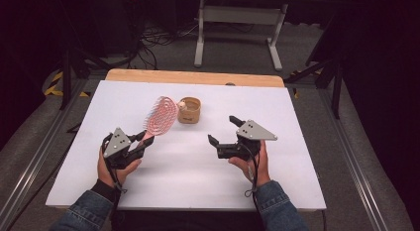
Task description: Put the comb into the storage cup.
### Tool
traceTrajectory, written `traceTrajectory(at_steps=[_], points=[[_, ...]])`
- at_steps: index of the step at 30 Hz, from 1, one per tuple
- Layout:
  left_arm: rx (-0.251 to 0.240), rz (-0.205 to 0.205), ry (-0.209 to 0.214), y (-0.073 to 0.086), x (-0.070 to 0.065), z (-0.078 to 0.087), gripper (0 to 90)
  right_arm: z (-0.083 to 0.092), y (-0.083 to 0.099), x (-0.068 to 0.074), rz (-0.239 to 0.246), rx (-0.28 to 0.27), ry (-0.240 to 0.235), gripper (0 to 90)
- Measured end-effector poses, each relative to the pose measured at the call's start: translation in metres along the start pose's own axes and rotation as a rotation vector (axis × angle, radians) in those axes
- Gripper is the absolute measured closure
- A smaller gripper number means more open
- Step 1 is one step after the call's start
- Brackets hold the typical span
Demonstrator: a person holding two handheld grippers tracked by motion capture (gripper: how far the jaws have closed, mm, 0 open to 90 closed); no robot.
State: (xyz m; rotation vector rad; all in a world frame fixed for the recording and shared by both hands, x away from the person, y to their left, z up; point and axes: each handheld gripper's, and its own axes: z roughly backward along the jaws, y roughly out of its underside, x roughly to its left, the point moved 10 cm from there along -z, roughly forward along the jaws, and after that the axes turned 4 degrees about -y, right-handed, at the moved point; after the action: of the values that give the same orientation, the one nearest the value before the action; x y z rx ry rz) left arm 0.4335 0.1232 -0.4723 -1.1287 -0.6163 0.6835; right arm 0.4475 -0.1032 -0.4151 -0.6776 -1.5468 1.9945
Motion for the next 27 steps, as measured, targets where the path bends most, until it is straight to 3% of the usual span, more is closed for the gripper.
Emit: traceTrajectory(at_steps=[3, 6, 11, 13, 16, 21, 27], points=[[0.004, -0.032, 0.010, 0.000, -0.016, -0.005, 69.5, -0.003, 0.001, 0.011, -0.014, 0.010, -0.023, 6.7], [0.003, -0.058, 0.035, 0.001, -0.033, -0.005, 69.5, -0.006, 0.003, 0.028, 0.001, 0.021, -0.046, 6.1], [0.006, -0.077, 0.060, 0.004, -0.050, -0.008, 69.5, -0.012, 0.005, 0.055, -0.002, 0.037, -0.095, 7.5], [0.021, -0.097, 0.066, 0.007, -0.057, -0.010, 69.5, -0.016, 0.008, 0.058, -0.006, 0.062, -0.095, 8.3], [0.029, -0.121, 0.068, 0.009, -0.063, -0.012, 69.5, -0.018, 0.013, 0.061, -0.072, 0.067, -0.126, 8.9], [0.044, -0.166, 0.071, 0.012, -0.075, -0.015, 69.5, -0.021, 0.016, 0.065, -0.126, 0.066, -0.162, 11.5], [0.055, -0.227, 0.093, 0.016, -0.091, -0.018, 69.5, -0.022, 0.017, 0.067, -0.176, 0.046, -0.180, 23.9]])
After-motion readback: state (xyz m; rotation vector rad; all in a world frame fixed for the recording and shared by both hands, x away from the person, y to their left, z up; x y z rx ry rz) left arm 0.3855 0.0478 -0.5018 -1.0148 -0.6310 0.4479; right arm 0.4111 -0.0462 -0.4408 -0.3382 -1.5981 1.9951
